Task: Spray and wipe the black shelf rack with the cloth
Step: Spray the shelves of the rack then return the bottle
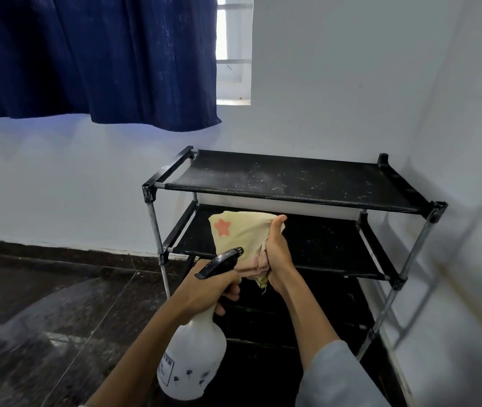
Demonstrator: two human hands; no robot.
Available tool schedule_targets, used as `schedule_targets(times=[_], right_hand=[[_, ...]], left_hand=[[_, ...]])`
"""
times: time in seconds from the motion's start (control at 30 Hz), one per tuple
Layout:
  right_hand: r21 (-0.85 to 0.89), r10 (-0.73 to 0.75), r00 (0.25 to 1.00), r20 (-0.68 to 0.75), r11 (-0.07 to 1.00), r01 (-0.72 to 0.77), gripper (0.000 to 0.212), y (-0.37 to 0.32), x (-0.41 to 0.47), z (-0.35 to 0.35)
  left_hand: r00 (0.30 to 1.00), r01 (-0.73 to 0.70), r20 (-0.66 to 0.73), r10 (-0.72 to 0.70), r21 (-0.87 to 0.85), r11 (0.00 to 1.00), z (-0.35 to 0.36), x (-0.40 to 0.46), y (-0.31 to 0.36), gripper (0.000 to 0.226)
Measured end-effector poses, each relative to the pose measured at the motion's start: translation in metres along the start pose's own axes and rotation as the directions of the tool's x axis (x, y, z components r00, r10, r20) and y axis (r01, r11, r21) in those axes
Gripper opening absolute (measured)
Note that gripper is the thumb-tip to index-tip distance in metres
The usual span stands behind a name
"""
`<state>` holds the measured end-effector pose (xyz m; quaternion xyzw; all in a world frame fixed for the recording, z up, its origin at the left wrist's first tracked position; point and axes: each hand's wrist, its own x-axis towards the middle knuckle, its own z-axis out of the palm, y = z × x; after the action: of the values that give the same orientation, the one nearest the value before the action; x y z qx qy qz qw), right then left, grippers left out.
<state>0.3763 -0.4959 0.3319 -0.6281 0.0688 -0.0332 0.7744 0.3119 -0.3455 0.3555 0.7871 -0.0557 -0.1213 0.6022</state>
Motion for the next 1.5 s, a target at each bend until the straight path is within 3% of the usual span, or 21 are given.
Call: schedule_targets(times=[0.13, 0.33, 0.53, 0.7, 0.83, 1.0, 1.2, 1.5], right_hand=[[0.025, 0.035, 0.999, -0.039, 0.999, -0.034, 0.080, 0.001, 0.003, -0.002], [0.036, 0.041, 0.998, -0.056, 0.999, -0.039, 0.083, 0.002, 0.005, -0.003], [0.181, 0.082, 0.996, -0.038, 0.981, -0.074, 0.082, 0.007, 0.010, -0.009], [0.218, 0.120, 0.991, -0.057, 0.970, -0.105, 0.086, 0.014, 0.015, -0.009], [0.219, 0.134, 0.990, -0.052, 0.968, -0.120, 0.086, 0.017, 0.017, -0.009], [0.202, 0.162, 0.984, -0.077, 0.969, -0.143, 0.089, 0.015, 0.017, -0.008], [0.195, 0.165, 0.982, -0.089, 0.970, -0.145, 0.090, 0.019, 0.020, -0.009], [0.172, 0.130, 0.991, -0.038, 0.978, -0.122, 0.092, 0.020, 0.019, -0.002]], left_hand=[[0.998, 0.027, -0.058, -0.024, 0.059, 0.998, 0.001, 0.002, -0.003, 0.028], [0.997, 0.025, 0.078, -0.025, 0.004, 1.000, -0.002, 0.002, -0.011, 0.012], [0.988, 0.100, -0.120, -0.100, -0.004, 0.995, -0.005, 0.003, -0.029, 0.027], [0.992, 0.123, 0.043, -0.121, -0.063, 0.990, -0.005, 0.001, -0.038, 0.009], [0.993, 0.110, -0.025, -0.114, -0.127, 0.986, -0.007, 0.002, -0.046, 0.012], [0.979, 0.020, -0.203, -0.018, 0.004, 1.000, -0.011, 0.004, -0.055, 0.022], [0.999, -0.044, 0.021, 0.043, 0.003, 0.999, -0.010, 0.006, -0.047, 0.015], [0.996, -0.078, -0.036, 0.076, -0.080, 0.994, -0.005, 0.013, -0.039, 0.007]])
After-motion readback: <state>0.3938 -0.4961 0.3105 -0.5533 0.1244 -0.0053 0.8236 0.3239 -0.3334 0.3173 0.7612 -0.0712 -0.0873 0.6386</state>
